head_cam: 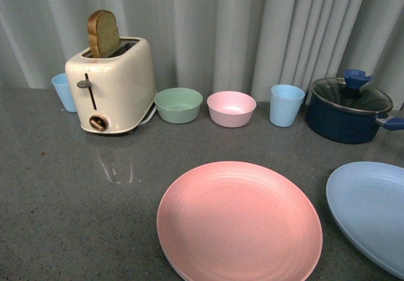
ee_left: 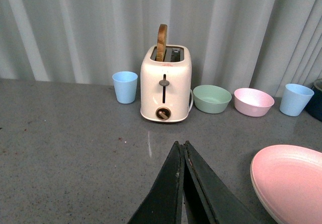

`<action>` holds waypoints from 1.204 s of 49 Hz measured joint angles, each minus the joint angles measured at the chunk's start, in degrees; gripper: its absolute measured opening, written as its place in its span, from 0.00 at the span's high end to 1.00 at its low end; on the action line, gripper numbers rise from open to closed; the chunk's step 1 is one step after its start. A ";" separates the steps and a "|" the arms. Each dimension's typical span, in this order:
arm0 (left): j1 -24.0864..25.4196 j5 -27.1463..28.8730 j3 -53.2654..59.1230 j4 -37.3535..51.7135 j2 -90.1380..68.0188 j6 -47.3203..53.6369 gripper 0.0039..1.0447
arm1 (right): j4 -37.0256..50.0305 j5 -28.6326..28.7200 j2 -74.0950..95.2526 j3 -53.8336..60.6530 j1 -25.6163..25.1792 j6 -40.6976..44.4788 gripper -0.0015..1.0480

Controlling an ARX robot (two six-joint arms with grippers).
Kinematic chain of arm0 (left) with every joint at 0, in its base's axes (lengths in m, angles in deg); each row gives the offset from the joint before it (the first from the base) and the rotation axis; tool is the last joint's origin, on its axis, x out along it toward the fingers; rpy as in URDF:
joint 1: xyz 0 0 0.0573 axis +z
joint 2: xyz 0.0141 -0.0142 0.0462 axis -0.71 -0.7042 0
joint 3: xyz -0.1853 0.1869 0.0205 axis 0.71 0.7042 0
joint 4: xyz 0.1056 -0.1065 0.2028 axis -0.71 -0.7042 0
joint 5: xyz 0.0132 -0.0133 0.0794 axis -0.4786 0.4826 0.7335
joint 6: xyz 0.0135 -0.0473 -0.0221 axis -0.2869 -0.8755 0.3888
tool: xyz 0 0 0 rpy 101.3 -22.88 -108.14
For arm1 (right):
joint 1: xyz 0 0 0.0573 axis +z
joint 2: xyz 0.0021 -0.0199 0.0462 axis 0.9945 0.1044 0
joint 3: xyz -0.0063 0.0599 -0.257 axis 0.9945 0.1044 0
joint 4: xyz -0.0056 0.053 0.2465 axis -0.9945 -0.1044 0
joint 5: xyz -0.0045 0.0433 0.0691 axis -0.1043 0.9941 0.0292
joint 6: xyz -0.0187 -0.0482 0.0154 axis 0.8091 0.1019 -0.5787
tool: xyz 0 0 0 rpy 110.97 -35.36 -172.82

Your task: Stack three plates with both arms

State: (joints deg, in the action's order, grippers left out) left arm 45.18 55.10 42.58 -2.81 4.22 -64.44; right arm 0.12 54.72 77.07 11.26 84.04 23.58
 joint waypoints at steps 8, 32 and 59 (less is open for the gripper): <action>0.00 0.02 0.00 -0.22 0.00 0.00 0.97 | 0.00 -0.02 0.00 0.00 0.00 0.00 0.07; 0.00 0.02 0.00 -0.22 0.04 -0.02 0.22 | 0.00 -0.02 0.00 0.00 0.00 0.02 0.07; 0.00 0.00 0.00 -0.22 0.13 0.04 0.07 | 3.82 4.70 39.21 -15.63 -16.13 -9.27 0.07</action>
State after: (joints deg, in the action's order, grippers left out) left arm 45.18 55.10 42.58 -3.03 4.35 -64.40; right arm 3.95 59.42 116.28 -4.37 67.91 14.31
